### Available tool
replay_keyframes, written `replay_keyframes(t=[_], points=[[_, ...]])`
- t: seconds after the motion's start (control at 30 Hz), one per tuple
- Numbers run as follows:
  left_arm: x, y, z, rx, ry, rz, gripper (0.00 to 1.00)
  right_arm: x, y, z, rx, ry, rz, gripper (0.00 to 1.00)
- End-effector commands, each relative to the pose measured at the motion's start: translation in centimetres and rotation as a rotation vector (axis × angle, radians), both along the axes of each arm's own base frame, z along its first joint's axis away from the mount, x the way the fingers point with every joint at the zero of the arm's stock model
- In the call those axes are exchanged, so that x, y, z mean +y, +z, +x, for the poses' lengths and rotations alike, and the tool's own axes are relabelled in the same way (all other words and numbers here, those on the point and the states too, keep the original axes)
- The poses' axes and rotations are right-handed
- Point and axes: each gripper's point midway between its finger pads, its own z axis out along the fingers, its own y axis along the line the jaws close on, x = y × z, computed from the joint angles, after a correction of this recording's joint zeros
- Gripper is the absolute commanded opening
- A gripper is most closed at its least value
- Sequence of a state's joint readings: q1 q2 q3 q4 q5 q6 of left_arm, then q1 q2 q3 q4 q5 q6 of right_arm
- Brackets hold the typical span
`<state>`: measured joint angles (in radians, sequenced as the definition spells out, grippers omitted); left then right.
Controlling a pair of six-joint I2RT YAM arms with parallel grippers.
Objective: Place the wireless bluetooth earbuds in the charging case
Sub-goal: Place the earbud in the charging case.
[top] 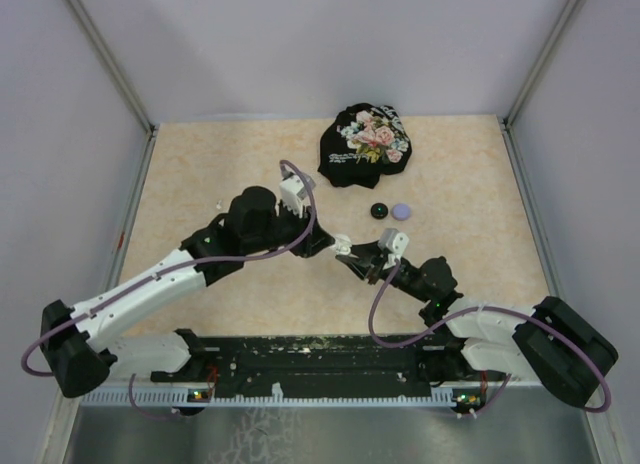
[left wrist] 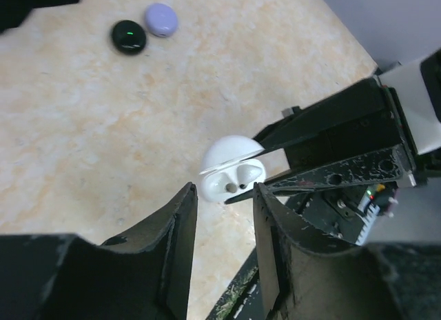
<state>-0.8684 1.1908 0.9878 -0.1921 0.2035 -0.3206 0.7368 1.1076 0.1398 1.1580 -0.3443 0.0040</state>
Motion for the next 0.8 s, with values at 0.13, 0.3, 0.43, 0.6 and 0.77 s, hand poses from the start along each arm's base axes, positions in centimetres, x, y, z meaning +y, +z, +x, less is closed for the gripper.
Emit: replay_keyframes(t=[0.13,0.3,0.43,0.6,0.77], points=[[7.4,-0.6,3.8,-0.045,0.437,0.115,0.51,0.3,2.4,1.0,-0.045,-0.033,0.055,0.0],[11.8,-2.6,6.2,-0.032,0.637,0.237,0.54,0.2,2.4,1.1,-0.044,-0.039,0.055,0.0],[16.1,-4.8,8.7,0.024,0.781,0.302,0.58,0.2,2.2,1.2,-0.041,-0.043,0.047,0.0],[21.7,-7.4,12.0,0.072,0.944,0.314,0.59,0.2,2.0,1.3,-0.039,-0.049,0.036,0.0],[26.2,-9.7,14.7,0.121,1.077,0.354,0.59,0.3,1.8,1.4,-0.042,-0.056,0.021,0.0]])
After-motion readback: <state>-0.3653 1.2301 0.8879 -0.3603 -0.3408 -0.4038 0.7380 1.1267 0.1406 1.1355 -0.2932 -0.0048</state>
